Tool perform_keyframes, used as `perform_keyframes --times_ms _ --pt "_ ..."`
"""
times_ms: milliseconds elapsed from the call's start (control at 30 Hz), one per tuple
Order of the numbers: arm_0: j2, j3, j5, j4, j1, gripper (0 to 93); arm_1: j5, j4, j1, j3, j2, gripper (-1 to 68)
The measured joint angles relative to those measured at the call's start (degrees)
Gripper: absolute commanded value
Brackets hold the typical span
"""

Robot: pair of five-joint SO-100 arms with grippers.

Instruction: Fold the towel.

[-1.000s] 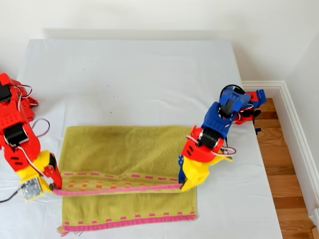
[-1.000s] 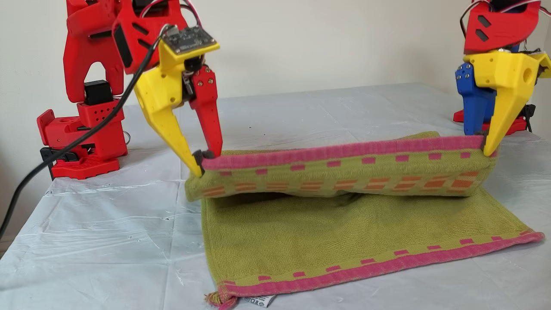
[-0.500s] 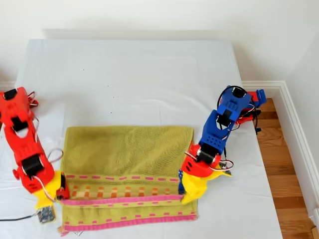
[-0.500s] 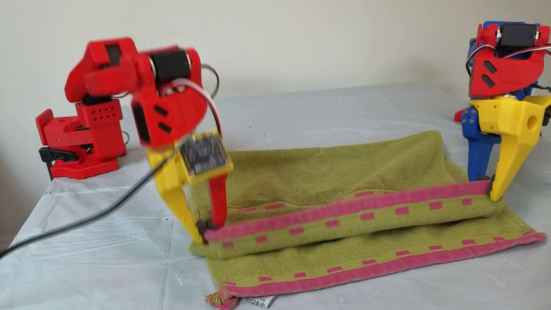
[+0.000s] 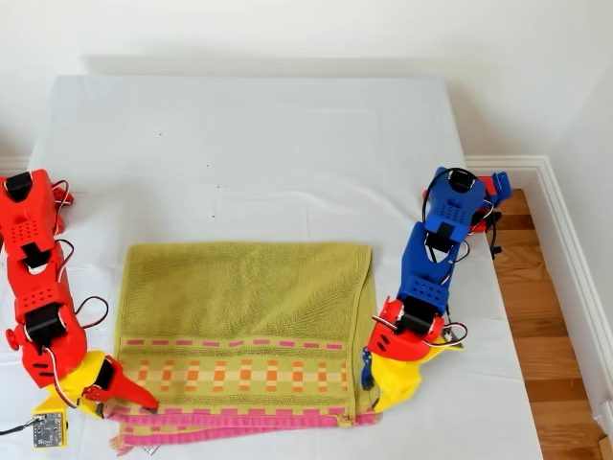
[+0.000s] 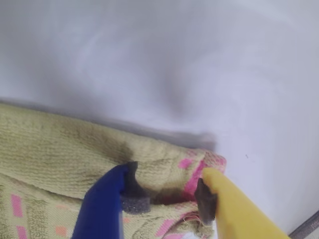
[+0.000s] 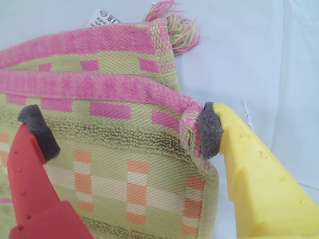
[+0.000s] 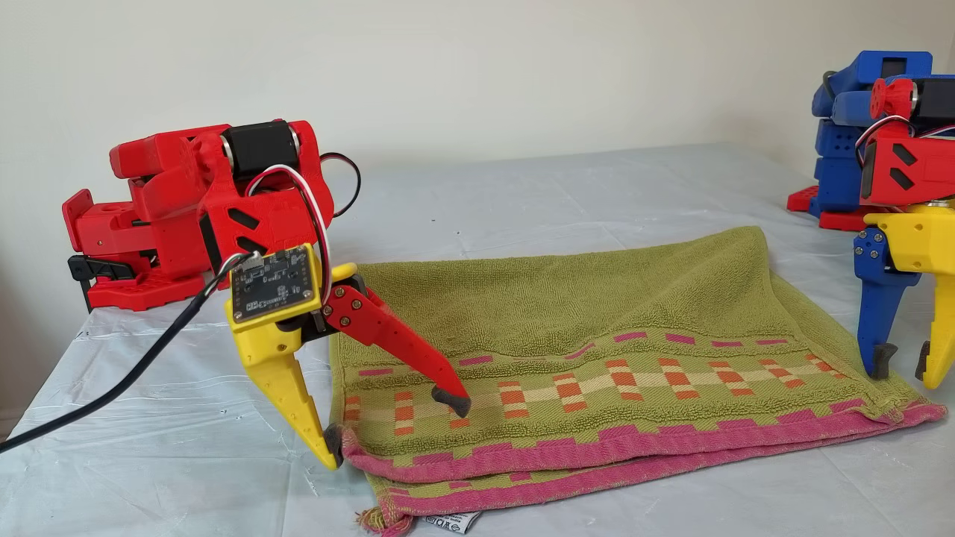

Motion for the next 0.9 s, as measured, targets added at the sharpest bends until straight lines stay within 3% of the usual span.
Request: perform_keyframes --times_ms 67,167,233,333,500,633,900 --pt "0.0 0.0 -0.8 -0.1 0.0 48.4 0.2 2.5 0.0 0.0 0.9 16.8" --pt "0.0 0.0 0.4 -2.0 0.0 20.7 1.7 8.0 0.2 0.0 4.7 13.4" --pt "0.0 0.0 0.2 -2.2 -0.4 16.0 1.5 10.1 -0.1 0.4 8.4 11.6" --pt "0.0 0.0 1.1 -2.7 -1.3 13.9 0.4 11.1 -0.5 7.2 16.8 10.5" --pt "0.0 0.0 6.2 -12.2 -2.0 11.3 -3.1 11.3 1.3 13.7 25.7 9.8" --pt "0.0 0.0 10.0 -17.2 -2.2 1.4 -6.2 11.3 3.7 13.9 28.4 9.3" --pt "0.0 0.0 19.2 -25.8 -2.4 1.4 -11.3 11.3 6.9 14.4 29.3 8.4"
